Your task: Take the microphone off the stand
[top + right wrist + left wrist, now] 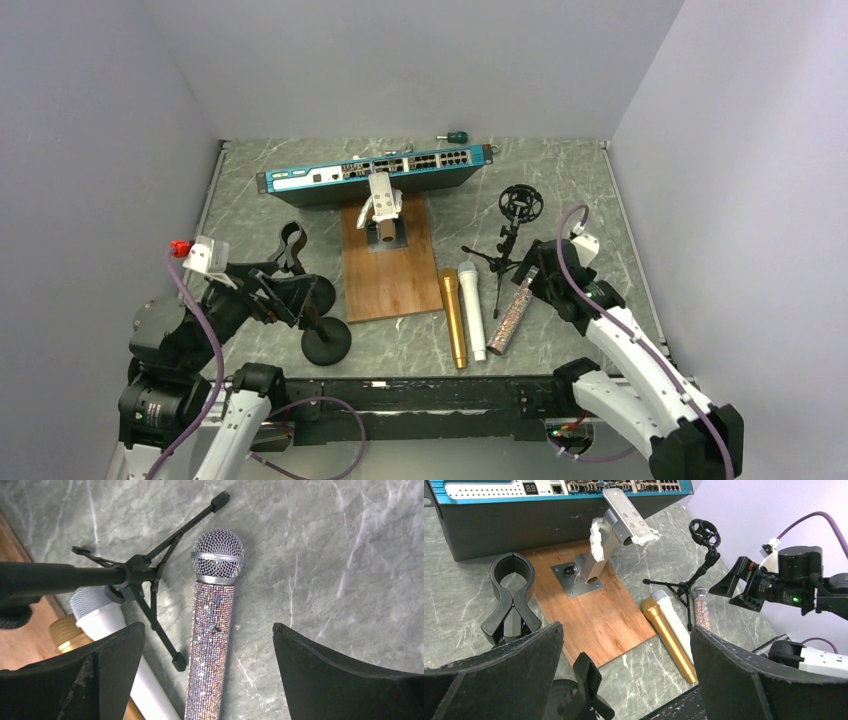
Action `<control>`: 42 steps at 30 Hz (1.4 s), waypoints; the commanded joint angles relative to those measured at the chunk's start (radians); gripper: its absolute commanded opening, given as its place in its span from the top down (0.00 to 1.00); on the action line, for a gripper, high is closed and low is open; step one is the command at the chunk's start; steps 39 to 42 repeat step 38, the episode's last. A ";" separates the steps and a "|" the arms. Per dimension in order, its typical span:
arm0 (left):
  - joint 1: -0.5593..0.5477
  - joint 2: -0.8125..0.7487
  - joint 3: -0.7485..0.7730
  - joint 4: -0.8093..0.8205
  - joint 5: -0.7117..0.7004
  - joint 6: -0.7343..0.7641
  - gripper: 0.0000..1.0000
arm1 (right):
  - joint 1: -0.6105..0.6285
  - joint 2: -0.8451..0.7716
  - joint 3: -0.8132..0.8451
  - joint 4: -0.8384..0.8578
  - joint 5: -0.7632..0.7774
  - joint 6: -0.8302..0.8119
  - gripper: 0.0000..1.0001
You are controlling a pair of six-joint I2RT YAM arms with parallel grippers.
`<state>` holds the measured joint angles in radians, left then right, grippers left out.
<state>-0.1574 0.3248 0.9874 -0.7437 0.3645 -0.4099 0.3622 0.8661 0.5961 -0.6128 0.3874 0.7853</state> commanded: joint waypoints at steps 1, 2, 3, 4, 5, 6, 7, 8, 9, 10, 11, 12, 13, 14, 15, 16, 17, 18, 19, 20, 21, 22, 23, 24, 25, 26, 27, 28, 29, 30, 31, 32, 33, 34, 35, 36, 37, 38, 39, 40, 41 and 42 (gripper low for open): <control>0.001 -0.003 0.025 0.029 -0.034 -0.001 0.01 | -0.003 -0.076 0.075 -0.092 -0.031 -0.061 0.00; 0.001 0.005 0.033 0.019 -0.044 0.005 0.01 | -0.002 -0.096 0.082 -0.099 -0.052 -0.063 0.00; 0.001 0.012 0.045 0.005 -0.053 0.014 0.01 | -0.003 -0.117 0.091 -0.102 -0.075 -0.067 0.00; 0.001 0.018 0.060 -0.011 -0.060 0.025 0.01 | -0.004 -0.137 0.104 -0.110 -0.092 -0.071 0.00; 0.001 0.023 0.073 -0.026 -0.067 0.034 0.01 | -0.003 -0.159 0.120 -0.122 -0.106 -0.074 0.00; 0.001 0.024 0.083 -0.034 -0.077 0.042 0.01 | -0.004 -0.180 0.132 -0.130 -0.113 -0.079 0.00; 0.001 0.021 0.089 -0.038 -0.091 0.049 0.01 | -0.003 -0.203 0.148 -0.140 -0.116 -0.087 0.00; 0.001 0.020 0.093 -0.042 -0.106 0.055 0.01 | -0.003 -0.224 0.163 -0.148 -0.117 -0.094 0.00; 0.001 0.017 0.097 -0.045 -0.121 0.058 0.01 | -0.003 -0.244 0.180 -0.155 -0.119 -0.105 0.00; 0.001 0.014 0.104 -0.047 -0.131 0.057 0.01 | -0.004 -0.260 0.205 -0.165 -0.120 -0.119 0.00; 0.001 0.013 0.109 -0.049 -0.144 0.055 0.01 | -0.003 -0.266 0.245 -0.180 -0.110 -0.138 0.00; 0.001 0.012 0.113 -0.048 -0.150 0.049 0.01 | -0.002 -0.267 0.275 -0.204 -0.097 -0.154 0.00; 0.001 0.013 0.115 -0.045 -0.158 0.043 0.01 | -0.004 -0.266 0.306 -0.220 -0.084 -0.170 0.00; 0.001 0.014 0.120 -0.044 -0.163 0.040 0.01 | -0.003 -0.263 0.336 -0.237 -0.071 -0.185 0.00; 0.001 0.017 0.125 -0.044 -0.169 0.039 0.01 | -0.003 -0.258 0.367 -0.255 -0.058 -0.201 0.00; 0.001 0.020 0.127 -0.040 -0.172 0.043 0.01 | -0.004 -0.254 0.392 -0.265 -0.049 -0.219 0.00; 0.001 0.020 0.126 -0.036 -0.177 0.047 0.01 | -0.003 -0.255 0.410 -0.266 -0.042 -0.240 0.00; 0.001 0.021 0.124 -0.033 -0.186 0.048 0.01 | -0.004 -0.257 0.423 -0.262 -0.033 -0.258 0.00; 0.001 0.024 0.124 -0.031 -0.195 0.049 0.01 | -0.003 -0.257 0.438 -0.261 -0.025 -0.274 0.00; 0.001 0.023 0.124 -0.027 -0.198 0.053 0.01 | -0.003 -0.255 0.454 -0.262 -0.021 -0.288 0.00; 0.001 0.024 0.122 -0.018 -0.197 0.060 0.01 | -0.003 -0.253 0.476 -0.271 -0.014 -0.296 0.00; 0.001 0.024 0.118 -0.010 -0.200 0.068 0.00 | -0.003 -0.252 0.497 -0.285 -0.006 -0.301 0.00; 0.001 0.025 0.117 -0.004 -0.203 0.075 0.01 | -0.004 -0.257 0.511 -0.289 0.005 -0.303 0.00; 0.001 0.029 0.117 -0.003 -0.208 0.081 0.01 | -0.004 -0.268 0.515 -0.288 0.011 -0.305 0.00; 0.001 0.029 0.116 -0.001 -0.213 0.080 0.01 | -0.004 -0.279 0.514 -0.278 0.014 -0.312 0.00; 0.001 0.025 0.113 0.003 -0.212 0.075 0.01 | -0.003 -0.287 0.515 -0.275 0.015 -0.317 0.00; 0.001 0.017 0.100 0.012 -0.208 0.066 0.01 | -0.004 -0.292 0.519 -0.276 0.016 -0.323 0.00; 0.001 0.008 0.083 0.037 -0.201 0.058 0.01 | -0.004 -0.295 0.525 -0.281 0.018 -0.335 0.00; 0.001 -0.003 0.063 0.059 -0.197 0.050 0.01 | -0.003 -0.298 0.536 -0.286 0.026 -0.340 0.00; 0.001 -0.012 0.045 0.078 -0.193 0.043 0.01 | -0.004 -0.299 0.550 -0.292 0.039 -0.347 0.00; 0.001 -0.017 0.034 0.093 -0.191 0.044 0.01 | -0.003 -0.301 0.557 -0.295 0.057 -0.352 0.00; 0.001 -0.019 0.031 0.098 -0.193 0.047 0.01 | -0.003 -0.302 0.569 -0.297 0.074 -0.358 0.00; 0.001 -0.018 0.033 0.098 -0.199 0.052 0.01 | -0.003 -0.303 0.576 -0.295 0.092 -0.363 0.00; 0.001 -0.015 0.037 0.094 -0.208 0.063 0.01 | -0.004 -0.301 0.586 -0.294 0.101 -0.365 0.00; 0.001 -0.010 0.048 0.087 -0.218 0.071 0.01 | -0.004 -0.303 0.584 -0.283 0.097 -0.379 0.00; 0.001 -0.005 0.060 0.077 -0.228 0.080 0.01 | -0.003 -0.303 0.577 -0.265 0.082 -0.400 0.00; 0.002 -0.001 0.072 0.069 -0.234 0.092 0.01 | -0.004 -0.290 0.586 -0.281 0.102 -0.386 0.00; 0.001 0.002 0.081 0.067 -0.239 0.102 0.01 | -0.003 -0.275 0.602 -0.303 0.132 -0.373 0.00; 0.001 0.002 0.081 0.067 -0.239 0.102 0.01 | -0.003 -0.275 0.602 -0.303 0.132 -0.373 0.00; 0.001 0.002 0.081 0.067 -0.239 0.102 0.01 | -0.003 -0.275 0.602 -0.303 0.132 -0.373 0.00; 0.001 0.002 0.081 0.067 -0.239 0.102 0.01 | -0.003 -0.275 0.602 -0.303 0.132 -0.373 0.00; 0.001 0.002 0.081 0.067 -0.239 0.102 0.01 | -0.003 -0.275 0.602 -0.303 0.132 -0.373 0.00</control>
